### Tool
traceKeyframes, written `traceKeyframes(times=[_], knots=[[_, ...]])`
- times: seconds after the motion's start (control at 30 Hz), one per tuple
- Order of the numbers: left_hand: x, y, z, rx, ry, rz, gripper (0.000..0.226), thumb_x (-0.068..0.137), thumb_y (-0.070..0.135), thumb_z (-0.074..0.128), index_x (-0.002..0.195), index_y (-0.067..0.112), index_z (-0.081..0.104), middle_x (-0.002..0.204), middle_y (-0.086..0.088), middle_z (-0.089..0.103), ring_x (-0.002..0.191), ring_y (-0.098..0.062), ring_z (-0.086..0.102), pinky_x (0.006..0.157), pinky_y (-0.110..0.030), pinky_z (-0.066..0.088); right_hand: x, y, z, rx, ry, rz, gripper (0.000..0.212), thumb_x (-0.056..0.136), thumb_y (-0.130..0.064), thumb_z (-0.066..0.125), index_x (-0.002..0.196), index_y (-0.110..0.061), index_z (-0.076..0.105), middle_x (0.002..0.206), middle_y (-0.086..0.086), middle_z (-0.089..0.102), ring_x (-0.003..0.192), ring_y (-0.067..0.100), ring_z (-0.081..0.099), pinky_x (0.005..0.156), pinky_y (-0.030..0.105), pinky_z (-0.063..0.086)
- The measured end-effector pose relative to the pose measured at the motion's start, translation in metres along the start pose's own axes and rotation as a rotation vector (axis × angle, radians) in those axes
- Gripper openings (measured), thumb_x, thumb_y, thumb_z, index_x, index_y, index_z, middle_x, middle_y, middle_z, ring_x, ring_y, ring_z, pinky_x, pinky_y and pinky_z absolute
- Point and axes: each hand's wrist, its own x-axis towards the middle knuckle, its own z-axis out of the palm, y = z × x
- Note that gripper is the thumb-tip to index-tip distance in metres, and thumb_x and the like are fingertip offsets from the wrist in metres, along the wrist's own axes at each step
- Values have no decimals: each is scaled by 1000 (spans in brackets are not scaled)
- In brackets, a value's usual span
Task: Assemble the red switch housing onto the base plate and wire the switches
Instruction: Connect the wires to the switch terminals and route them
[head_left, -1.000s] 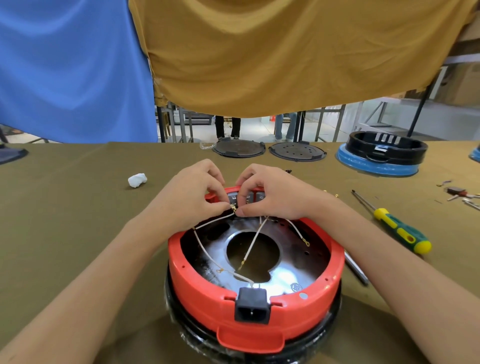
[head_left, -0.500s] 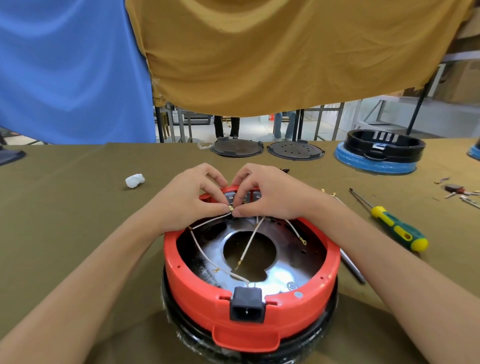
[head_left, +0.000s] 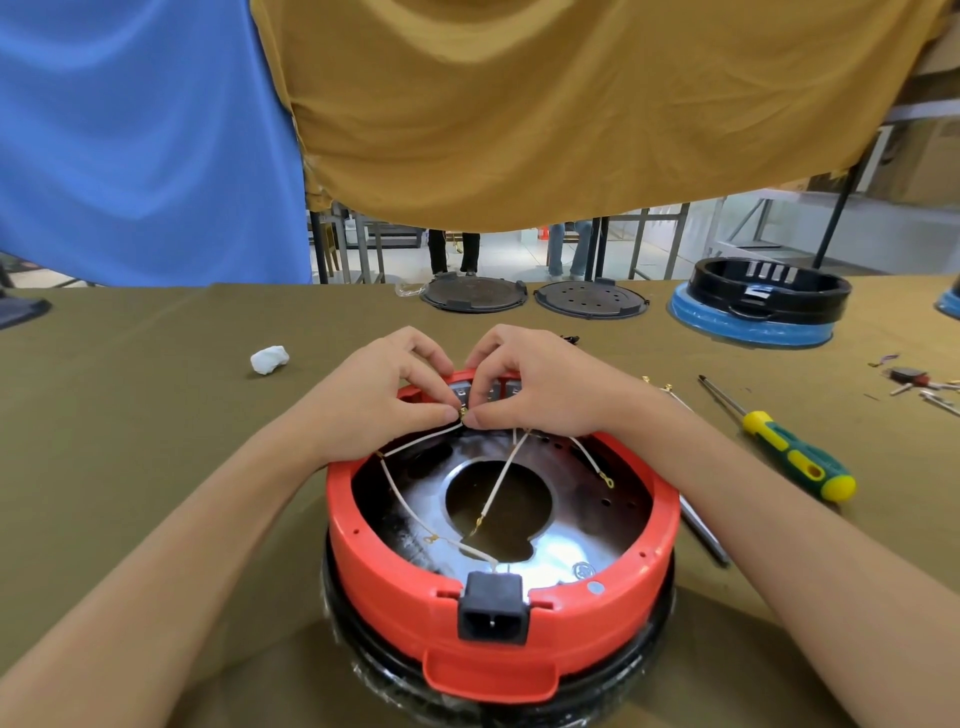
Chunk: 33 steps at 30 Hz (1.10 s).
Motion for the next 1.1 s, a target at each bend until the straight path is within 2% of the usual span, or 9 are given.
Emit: traceKeyframes(times=[0.33, 0.67, 0.93, 1.1], knots=[[0, 0, 0, 12, 16, 15, 7, 84, 20, 77, 85, 26, 82, 110, 13, 55, 105, -2, 55, 100, -32, 43, 1, 1, 0, 8, 16, 3, 8, 81, -35, 78, 76, -29, 77, 114, -13, 55, 97, -13, 48, 74, -1, 31], [-1, -3, 0, 77, -43, 74, 15, 87, 23, 74, 88, 37, 79, 113, 17, 52, 106, -1, 51, 100, -31, 42, 0, 0, 0, 18, 18, 11, 8, 81, -35, 78, 74, -31, 76, 113, -13, 57, 96, -11, 50, 73, 3, 33], [-3, -4, 2, 150, -29, 96, 15, 90, 22, 70, 94, 33, 80, 114, 12, 51, 109, -14, 50, 101, -39, 41, 1, 0, 0, 9, 28, 10, 10, 82, -35, 78, 75, -28, 77, 112, -11, 58, 95, -9, 51, 73, 3, 33], [-3, -4, 2, 172, -26, 109, 14, 90, 23, 70, 94, 33, 80, 113, 13, 50, 108, -13, 50, 99, -37, 41, 1, 0, 0, -3, 20, 18, 11, 82, -37, 78, 76, -28, 77, 113, -10, 57, 96, -7, 52, 74, 7, 34]])
